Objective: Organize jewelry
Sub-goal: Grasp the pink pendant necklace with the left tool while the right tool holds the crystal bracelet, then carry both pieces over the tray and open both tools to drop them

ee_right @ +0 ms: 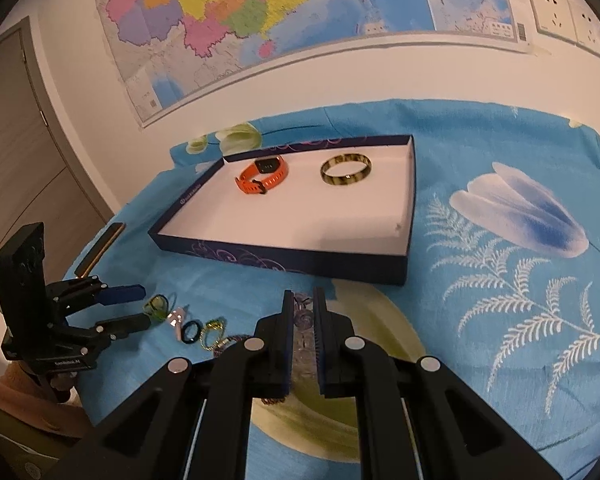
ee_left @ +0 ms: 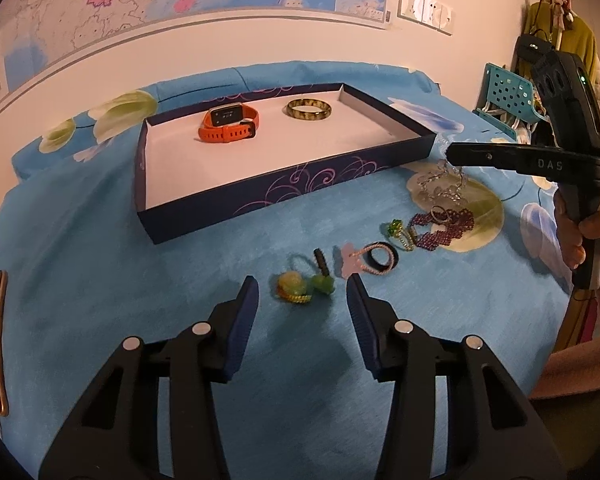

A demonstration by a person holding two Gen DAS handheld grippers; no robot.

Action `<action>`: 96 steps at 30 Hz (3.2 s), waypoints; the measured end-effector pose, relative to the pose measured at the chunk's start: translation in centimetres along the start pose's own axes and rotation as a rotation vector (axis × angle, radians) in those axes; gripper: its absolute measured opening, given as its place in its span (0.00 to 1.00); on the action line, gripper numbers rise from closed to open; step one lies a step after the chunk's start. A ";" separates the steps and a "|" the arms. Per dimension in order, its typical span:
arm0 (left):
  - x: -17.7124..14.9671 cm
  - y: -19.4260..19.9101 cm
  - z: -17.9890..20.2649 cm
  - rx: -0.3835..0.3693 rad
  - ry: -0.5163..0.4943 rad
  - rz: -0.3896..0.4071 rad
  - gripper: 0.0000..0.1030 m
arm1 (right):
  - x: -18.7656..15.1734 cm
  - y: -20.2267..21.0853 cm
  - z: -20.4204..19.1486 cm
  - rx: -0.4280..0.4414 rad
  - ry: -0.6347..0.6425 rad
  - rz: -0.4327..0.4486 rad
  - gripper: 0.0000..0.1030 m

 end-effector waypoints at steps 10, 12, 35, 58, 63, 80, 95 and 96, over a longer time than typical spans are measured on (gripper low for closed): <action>0.0 -0.7 -0.6 0.001 0.020 -0.039 0.32 | -0.7 -0.1 0.5 0.004 -0.019 -0.018 0.08; 0.0 -0.7 -0.7 0.000 0.026 -0.044 0.30 | -0.8 -0.2 0.5 0.003 -0.022 -0.022 0.08; 1.8 -2.2 3.4 -0.051 -0.097 -0.036 0.30 | -1.5 -1.7 0.8 -0.021 0.006 -0.088 0.16; 3.0 -0.6 1.4 -0.130 0.029 0.007 0.11 | 2.2 2.1 -0.8 0.027 0.023 0.051 0.09; 4.4 0.5 0.5 -0.126 0.048 0.052 0.11 | 3.7 2.7 -1.6 0.040 0.046 0.082 0.10; 10.1 -2.7 -4.0 -0.022 0.072 0.069 0.11 | 10.0 -2.3 -1.3 0.062 0.039 0.095 0.10; 12.4 -8.1 -6.1 0.017 0.097 -0.021 0.11 | 12.0 -8.8 0.0 0.092 -0.052 0.027 0.10; 12.4 -8.4 -6.2 0.017 0.098 -0.029 0.11 | 12.0 -9.2 0.2 0.089 -0.059 0.020 0.10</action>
Point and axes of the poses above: each gripper's, at about its wrist camera, not at the fingertips, and y roughly against the way its jaws point, z to its right, x to its top, the point moved 1 cm from there along -y, roughly the way its jaws point
